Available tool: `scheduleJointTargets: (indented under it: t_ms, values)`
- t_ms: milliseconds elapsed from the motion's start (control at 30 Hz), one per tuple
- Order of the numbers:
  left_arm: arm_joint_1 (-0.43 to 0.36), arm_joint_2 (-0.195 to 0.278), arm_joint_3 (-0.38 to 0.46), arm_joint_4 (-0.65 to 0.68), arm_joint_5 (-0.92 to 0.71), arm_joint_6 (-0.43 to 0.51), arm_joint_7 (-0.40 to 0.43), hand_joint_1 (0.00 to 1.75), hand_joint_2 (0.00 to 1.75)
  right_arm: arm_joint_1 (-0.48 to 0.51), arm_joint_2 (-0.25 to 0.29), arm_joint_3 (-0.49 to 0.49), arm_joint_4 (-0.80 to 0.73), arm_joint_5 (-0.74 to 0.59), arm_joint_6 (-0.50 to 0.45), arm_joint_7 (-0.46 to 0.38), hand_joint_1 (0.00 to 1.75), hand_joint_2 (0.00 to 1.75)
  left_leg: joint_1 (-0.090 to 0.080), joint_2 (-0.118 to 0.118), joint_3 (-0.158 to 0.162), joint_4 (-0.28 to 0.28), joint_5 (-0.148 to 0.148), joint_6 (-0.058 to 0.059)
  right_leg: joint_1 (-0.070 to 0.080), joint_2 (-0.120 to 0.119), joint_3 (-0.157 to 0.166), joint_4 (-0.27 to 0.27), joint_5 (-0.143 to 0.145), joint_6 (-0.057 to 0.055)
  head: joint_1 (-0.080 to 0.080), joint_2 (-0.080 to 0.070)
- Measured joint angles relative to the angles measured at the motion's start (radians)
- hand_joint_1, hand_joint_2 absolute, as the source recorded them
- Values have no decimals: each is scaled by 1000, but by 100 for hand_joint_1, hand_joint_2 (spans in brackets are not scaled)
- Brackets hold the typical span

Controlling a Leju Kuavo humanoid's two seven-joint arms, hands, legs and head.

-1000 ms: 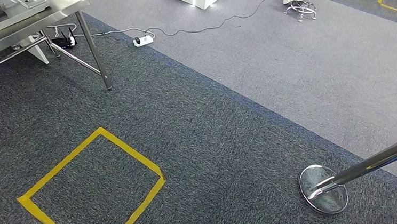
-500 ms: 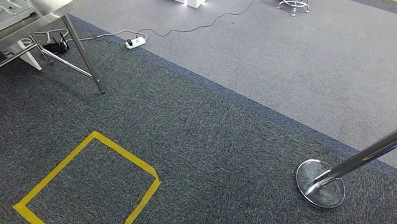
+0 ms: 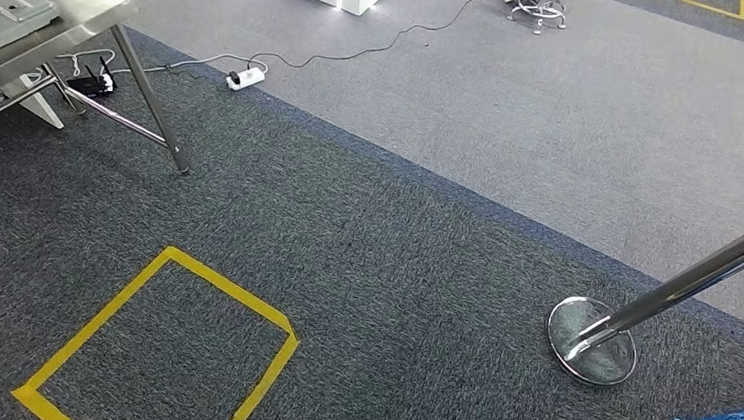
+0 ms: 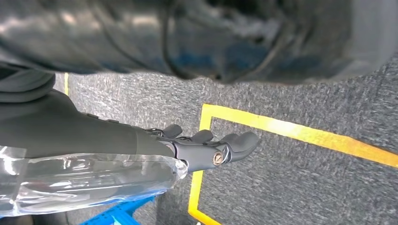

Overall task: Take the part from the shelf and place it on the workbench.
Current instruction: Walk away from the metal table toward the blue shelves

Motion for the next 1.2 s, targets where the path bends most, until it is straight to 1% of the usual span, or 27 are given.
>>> scheduleJointTargets:
  t_ms: [33,67,100,133,200,267,333,400,433,467,500,533,567,600,633,667,733,800,867,900,933,967,1000,1067,1100,1133,1200]
  values:
    - [0,0,0,0,0,0,0,0,0,0,0,0,0,0,0,0,0,0,0,1,2,1,-1,-2,1,-10,37,-75,37,-4,0,0]
    - [0,0,0,0,0,0,0,0,0,0,0,0,0,0,0,1,0,0,-3,3,3,3,-3,-4,5,-26,71,-145,63,-9,0,0]
    - [0,0,0,0,0,0,0,0,0,-2,0,0,0,2,1,2,0,0,-5,6,3,5,-5,-8,10,-38,94,-196,80,-15,0,0]
    - [0,-1,0,0,-1,-1,1,0,0,-5,0,1,0,4,2,4,0,0,-8,12,3,6,-7,-11,14,-48,102,-220,84,-20,0,0]
    - [1,-2,0,0,-2,-1,2,0,0,-8,0,1,0,8,3,8,0,0,-10,24,5,3,-9,-19,16,-36,100,-227,86,-29,0,0]
    - [-1,-3,0,0,-2,0,3,0,0,-7,-1,1,0,10,4,11,0,0,-8,23,1,22,-27,-29,11,-22,102,-236,92,-41,-1,0]
    - [-2,-3,0,0,-3,0,3,0,0,-6,-1,1,0,10,4,12,0,0,-4,7,-36,109,-85,-37,8,-9,103,-241,97,-50,-1,0]
    - [-1,-3,0,0,-3,0,4,0,0,-5,-1,1,0,10,6,13,0,0,-2,0,-95,237,-145,-42,9,7,99,-241,98,-54,-1,0]
    - [0,-3,1,0,-3,0,4,0,0,-4,-1,1,0,10,6,13,0,0,-1,-1,-113,276,-153,-43,9,16,99,-240,98,-54,-1,0]
    - [1,-3,1,0,-3,0,4,0,0,-3,-1,1,0,10,6,14,0,0,0,-2,-114,280,-141,-44,9,27,99,-238,98,-54,-1,0]
    - [1,-3,1,0,-3,0,4,0,0,-2,-1,1,0,10,6,14,0,0,1,-4,-98,246,-111,-43,9,38,99,-236,98,-54,-1,0]
    - [0,-3,1,0,-3,0,4,0,0,-1,-1,1,0,10,6,14,0,0,3,-12,-69,185,-73,-42,9,49,99,-234,97,-53,-1,0]
    - [0,-3,1,0,-3,0,4,0,0,-2,-1,1,0,10,6,14,0,0,5,-33,-41,121,-42,-40,10,59,97,-229,96,-50,-1,0]
    - [0,-3,1,0,-3,0,5,0,0,-2,-1,1,0,11,6,14,0,0,6,-52,-18,68,-24,-37,10,70,92,-223,95,-45,-1,0]
    - [0,-3,1,0,-3,0,5,0,0,-3,-1,1,0,12,6,14,0,0,6,-69,-5,36,-17,-35,9,79,86,-218,95,-40,0,0]
    - [-1,-3,1,0,-3,0,5,0,0,-3,-1,1,0,13,5,14,0,0,5,-77,-1,24,-20,-32,8,87,81,-216,96,-33,0,0]
    - [-1,-3,1,0,-3,0,6,0,0,-1,-1,1,0,17,1,14,0,0,5,-64,1,16,-17,-24,4,94,75,-214,99,-22,-1,0]
    - [-1,-4,2,0,-3,0,6,0,0,2,-1,1,0,23,-2,14,0,0,8,-49,5,5,-9,-10,6,62,59,-179,74,-14,0,0]
    - [0,-4,2,0,-3,0,7,0,0,0,-1,3,0,30,-4,15,0,0,6,-34,6,0,-6,-2,6,19,10,-74,16,-8,1,0]
    - [0,-3,2,0,-3,0,7,0,0,-1,-1,5,0,32,-4,14,0,0,4,-26,6,0,-6,0,5,10,-21,-10,-12,-6,0,0]
    - [1,-3,2,0,-3,0,8,0,0,-1,-1,6,0,33,-4,14,0,0,3,-19,6,1,-7,1,2,6,-43,36,-26,-3,1,0]
    - [1,-3,2,0,-3,0,8,0,0,-1,-1,7,0,34,-4,12,0,0,3,-14,6,1,-7,1,0,4,-50,53,-23,-1,0,0]
    - [1,-3,2,0,-3,0,8,0,0,0,-1,8,0,35,-5,11,0,0,3,-11,6,2,-8,0,-1,2,-36,29,-1,0,1,0]
    - [0,-3,3,0,-2,0,8,0,0,0,-1,8,0,35,-6,7,0,0,2,-8,8,5,-11,-5,-3,-3,35,-102,60,-2,1,0]
    - [-1,-3,3,0,-2,0,8,0,0,0,-1,8,0,36,-7,6,0,0,1,-7,8,7,-14,-9,-2,-6,66,-162,80,-6,0,0]
    - [-1,-3,3,0,-2,0,8,0,0,-1,-1,8,0,38,-9,3,0,0,-1,-6,8,9,-16,-14,0,-7,86,-202,89,-9,0,0]
    - [-2,-3,3,0,-2,0,8,0,0,-2,-1,8,0,43,-11,-1,0,0,-3,-3,8,7,-17,-23,6,-5,90,-217,88,-17,0,0]
